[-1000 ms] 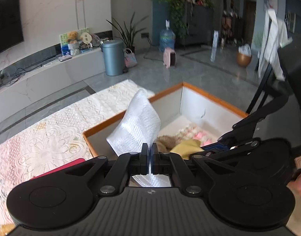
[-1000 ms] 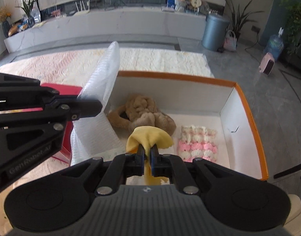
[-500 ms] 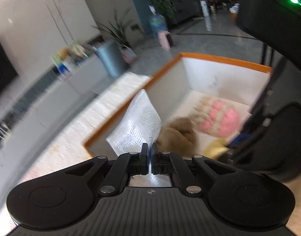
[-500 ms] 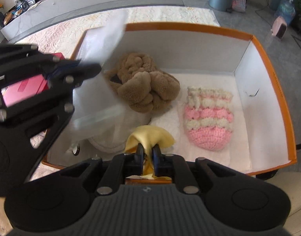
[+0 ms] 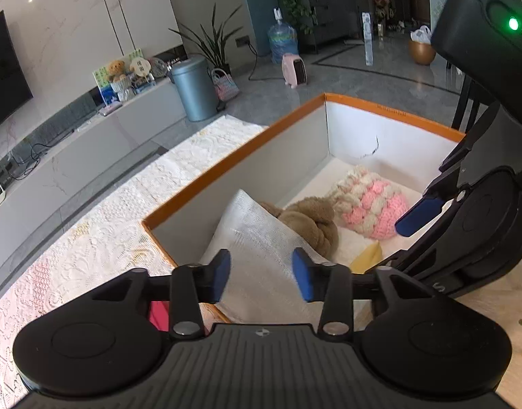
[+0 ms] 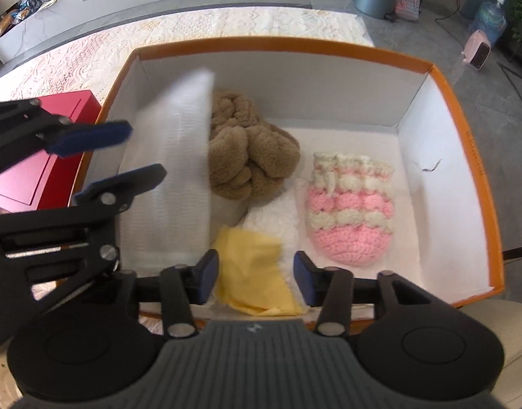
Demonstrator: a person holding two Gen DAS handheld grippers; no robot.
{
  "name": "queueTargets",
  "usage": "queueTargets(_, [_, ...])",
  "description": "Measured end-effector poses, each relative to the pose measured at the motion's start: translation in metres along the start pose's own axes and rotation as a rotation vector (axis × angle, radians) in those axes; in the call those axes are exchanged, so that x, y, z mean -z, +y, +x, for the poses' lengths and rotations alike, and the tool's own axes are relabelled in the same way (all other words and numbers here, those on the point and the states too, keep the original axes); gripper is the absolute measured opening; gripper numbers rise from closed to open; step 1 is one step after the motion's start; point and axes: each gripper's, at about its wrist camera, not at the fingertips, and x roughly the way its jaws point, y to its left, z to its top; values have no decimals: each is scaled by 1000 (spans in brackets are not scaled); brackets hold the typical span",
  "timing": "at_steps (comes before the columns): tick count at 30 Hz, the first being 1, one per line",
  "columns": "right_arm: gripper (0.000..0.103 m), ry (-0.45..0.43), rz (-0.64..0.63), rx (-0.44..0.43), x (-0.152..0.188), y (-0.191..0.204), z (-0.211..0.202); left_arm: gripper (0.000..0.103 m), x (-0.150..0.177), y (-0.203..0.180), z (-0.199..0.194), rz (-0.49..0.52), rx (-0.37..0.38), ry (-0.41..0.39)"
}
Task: Organize soft objects
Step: 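Carry both cloths into the orange box and open both grippers, then move both tools back toward the plastic bag and snack packet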
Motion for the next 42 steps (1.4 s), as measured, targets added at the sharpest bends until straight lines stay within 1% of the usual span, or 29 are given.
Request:
queueTargets(1, [56,-1,1,5,0,-1,-2,55,0,1,-3,-5,0,-6])
queueTargets(4, [61,-14,6,17,1,-1,-12,57,-3,3,-13,-14,-7,-28])
queueTargets(7, [62,-42,3,35,4,2,-23,57,-4,5,-27,-25,-22,-50])
queueTargets(9, [63,-75,-4,47,7,8,-34,57,-3,8,-39,-40,-31,-65])
queueTargets(13, [66,-165,-19,71,20,24,-56,57,4,15,-66,-103,-44,-106])
queueTargets(17, [67,-275,-34,72,40,46,-76,57,18,26,-100,-174,-60,-152])
queueTargets(23, [68,-425,-43,38,70,94,-96,57,48,42,-141,-254,-106,-177])
queueTargets(29, [69,-515,-14,-40,93,147,-100,57,88,61,-169,-378,-168,-152])
queueTargets(33, [69,-559,-16,-48,107,181,-96,57,121,73,-179,-456,-223,-118])
queueTargets(37, [69,-564,-29,-81,118,211,-88,57,153,89,-187,-531,-261,-69])
queueTargets(39, [69,-556,-43,-97,119,225,-84,57,169,98,-193,-566,-289,-47])
queueTargets(42, [69,-550,-78,-123,117,245,-79,57,184,113,-200,-620,-316,-30])
